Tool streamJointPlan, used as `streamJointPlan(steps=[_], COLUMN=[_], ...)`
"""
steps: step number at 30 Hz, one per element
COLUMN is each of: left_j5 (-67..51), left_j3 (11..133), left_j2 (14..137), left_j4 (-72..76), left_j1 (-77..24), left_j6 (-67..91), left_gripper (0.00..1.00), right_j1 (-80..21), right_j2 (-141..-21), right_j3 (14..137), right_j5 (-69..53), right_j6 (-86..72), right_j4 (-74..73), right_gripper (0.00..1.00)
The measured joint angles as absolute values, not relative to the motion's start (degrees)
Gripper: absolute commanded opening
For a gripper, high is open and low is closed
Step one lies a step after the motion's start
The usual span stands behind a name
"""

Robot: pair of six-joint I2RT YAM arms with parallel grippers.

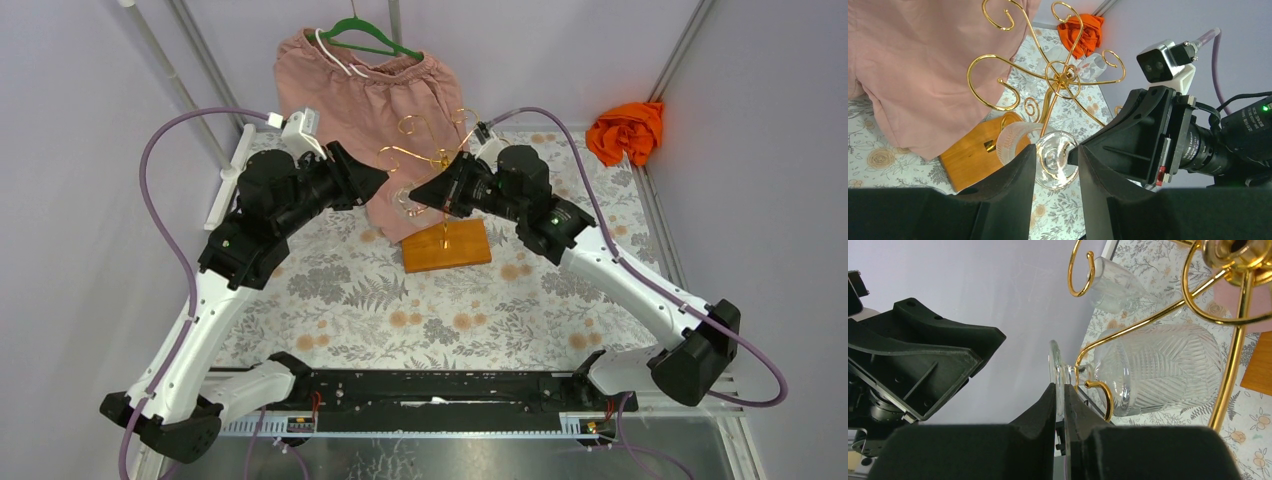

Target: Take the wine glass off the wine glass rack

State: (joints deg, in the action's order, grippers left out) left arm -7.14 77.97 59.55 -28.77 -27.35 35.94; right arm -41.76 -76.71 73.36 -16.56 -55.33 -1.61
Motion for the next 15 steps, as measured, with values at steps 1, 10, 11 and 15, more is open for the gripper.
streamJointPlan(steps=[1,10,11,15], left_j5=[-7.18,-7.51,-7.53,-7.60], left_j3=[77.97,77.97,77.97,77.97], left_j2=[59.57,59.72,59.75,59.94], left_j4=[-28.77,-28.77,-28.77,-28.77], left_j1=[-27.35,-27.35,-27.35,-27.35], left_j6=[35.94,35.94,35.92,35.94], left_gripper=[0.42,0.41,0.41,0.40], right_j1=[-41.76,-42.00,-42.02,-42.02], right_j2=[-76.95,-78.94,-78.94,-78.94], right_j3=[73.65,76.49,77.01,78.63], right_j5=[-16.53,-14.39,-13.91,-12.40], right_j6=[-55.27,-53.25,-52.71,-51.55], right_j4=[-1.63,-4.97,-5.67,-7.62], right_gripper=[0.00,0.00,0.00,0.00])
